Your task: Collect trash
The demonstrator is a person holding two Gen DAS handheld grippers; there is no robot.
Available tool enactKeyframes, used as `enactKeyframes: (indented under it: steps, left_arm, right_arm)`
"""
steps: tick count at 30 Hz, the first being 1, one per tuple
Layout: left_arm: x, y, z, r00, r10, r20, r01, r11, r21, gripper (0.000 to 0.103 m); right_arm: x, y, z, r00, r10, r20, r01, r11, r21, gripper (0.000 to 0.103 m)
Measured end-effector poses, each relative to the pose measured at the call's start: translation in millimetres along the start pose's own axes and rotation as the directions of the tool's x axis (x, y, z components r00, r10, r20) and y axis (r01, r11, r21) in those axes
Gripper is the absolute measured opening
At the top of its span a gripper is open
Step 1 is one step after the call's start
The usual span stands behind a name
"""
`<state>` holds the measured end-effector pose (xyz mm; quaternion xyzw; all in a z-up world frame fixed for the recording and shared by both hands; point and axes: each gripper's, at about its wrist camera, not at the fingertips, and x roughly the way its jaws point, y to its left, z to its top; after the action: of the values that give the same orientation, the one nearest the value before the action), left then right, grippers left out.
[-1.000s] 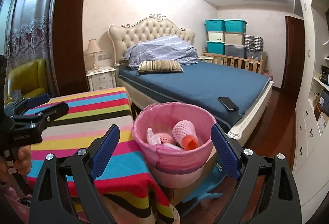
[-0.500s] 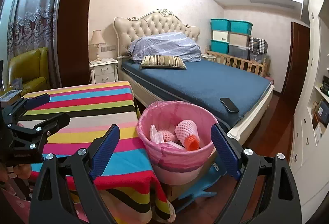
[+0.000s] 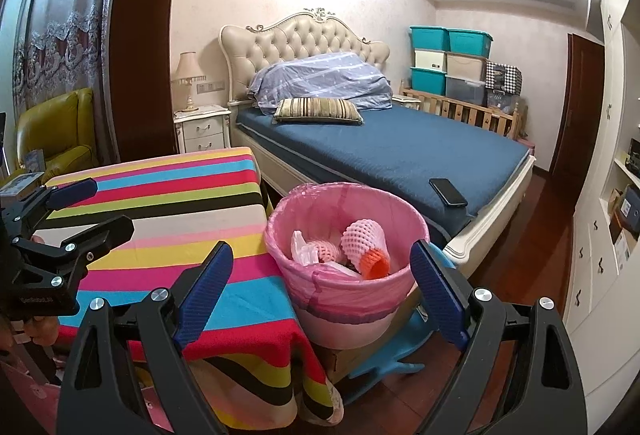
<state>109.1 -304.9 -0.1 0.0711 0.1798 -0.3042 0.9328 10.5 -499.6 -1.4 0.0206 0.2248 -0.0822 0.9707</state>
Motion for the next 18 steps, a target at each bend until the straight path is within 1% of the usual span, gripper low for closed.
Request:
enactKeyframes:
  steps: [10,18]
  left_arm:
    - [8.4,5.0,-2.0,0.999,-0.028,-0.035,0.027,0.999,-0.033,0.099]
    - [9.9,4.6,-4.8,0.999,-0.038,-0.038,0.037,0.999,-0.032,0.099]
  right_arm:
    - [2.8,0.4,-2.0,1.0,-0.001,-0.005,0.001,1.0,0.0,0.085]
    - [4.0,0.0,-2.2,1.0,0.002,-0.005,-0.002,1.0,-0.001,0.085]
